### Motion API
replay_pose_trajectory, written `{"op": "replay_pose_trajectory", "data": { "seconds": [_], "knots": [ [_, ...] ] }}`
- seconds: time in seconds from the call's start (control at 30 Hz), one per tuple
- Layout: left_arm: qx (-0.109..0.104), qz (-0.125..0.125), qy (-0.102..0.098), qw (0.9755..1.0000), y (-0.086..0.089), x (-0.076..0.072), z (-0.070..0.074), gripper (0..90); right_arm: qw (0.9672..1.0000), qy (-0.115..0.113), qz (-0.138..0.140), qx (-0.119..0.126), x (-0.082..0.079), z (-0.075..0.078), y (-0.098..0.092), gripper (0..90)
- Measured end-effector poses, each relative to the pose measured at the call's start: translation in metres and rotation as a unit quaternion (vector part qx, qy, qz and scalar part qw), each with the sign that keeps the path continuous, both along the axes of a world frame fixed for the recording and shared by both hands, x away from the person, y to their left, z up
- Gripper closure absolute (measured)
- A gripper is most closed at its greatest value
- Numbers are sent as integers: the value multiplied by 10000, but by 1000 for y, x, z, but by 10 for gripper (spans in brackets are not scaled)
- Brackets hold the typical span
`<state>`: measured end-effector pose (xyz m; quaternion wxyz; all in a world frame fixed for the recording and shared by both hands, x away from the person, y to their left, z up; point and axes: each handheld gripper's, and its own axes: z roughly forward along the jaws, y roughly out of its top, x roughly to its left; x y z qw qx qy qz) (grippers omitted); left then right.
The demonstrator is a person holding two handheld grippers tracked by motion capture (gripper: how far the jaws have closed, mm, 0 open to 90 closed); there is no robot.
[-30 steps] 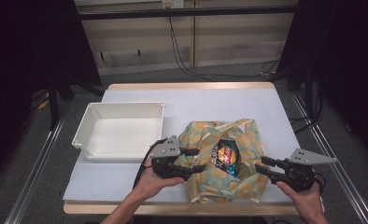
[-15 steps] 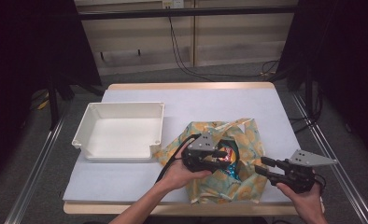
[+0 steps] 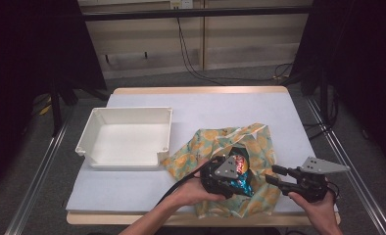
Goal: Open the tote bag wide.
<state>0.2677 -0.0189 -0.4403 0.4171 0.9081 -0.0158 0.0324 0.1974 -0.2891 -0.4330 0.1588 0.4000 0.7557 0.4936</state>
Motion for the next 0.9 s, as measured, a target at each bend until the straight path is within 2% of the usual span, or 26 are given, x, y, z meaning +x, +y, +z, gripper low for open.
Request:
{"op": "replay_pose_trajectory", "data": {
  "seconds": [0.13,0.2,0.23,0.3,0.33,0.47,0.53,0.57,0.67,0.77,0.87,0.9],
  "knots": [
    [137,-117,-90,9998,-4,-3,-4,450,10000,30,-6,27,1,-1,-1,537],
    [315,-103,-257,9991,-7,-4,-8,430,10000,22,8,35,2,-1,-1,536],
    [352,-93,-231,9991,-8,-4,-11,415,10000,34,-5,37,1,-1,-1,535],
    [449,-83,-363,9983,-10,-3,-13,408,10000,30,4,43,1,-2,-1,533],
    [409,-102,-312,9986,-11,-3,-15,408,10000,27,6,40,1,-2,-1,533],
    [523,-175,-447,9975,-15,-9,-19,367,10000,60,20,42,2,-3,-2,531],
    [541,-237,-439,9973,-16,-11,-20,335,10000,64,35,41,2,-3,-1,531],
    [595,-170,-559,9965,-17,-12,-21,331,10000,70,42,40,2,-3,-1,531],
    [733,-55,-751,9945,-19,-14,-23,335,10000,71,43,25,2,-3,-1,531],
    [656,55,-829,9944,-20,-14,-25,367,10000,76,57,31,2,-3,0,531],
    [510,127,-628,9966,-18,-10,-25,410,9999,97,60,23,2,-4,0,531],
    [530,141,-563,9969,-17,-9,-25,416,9999,98,62,17,2,-4,0,531]
  ]
}}
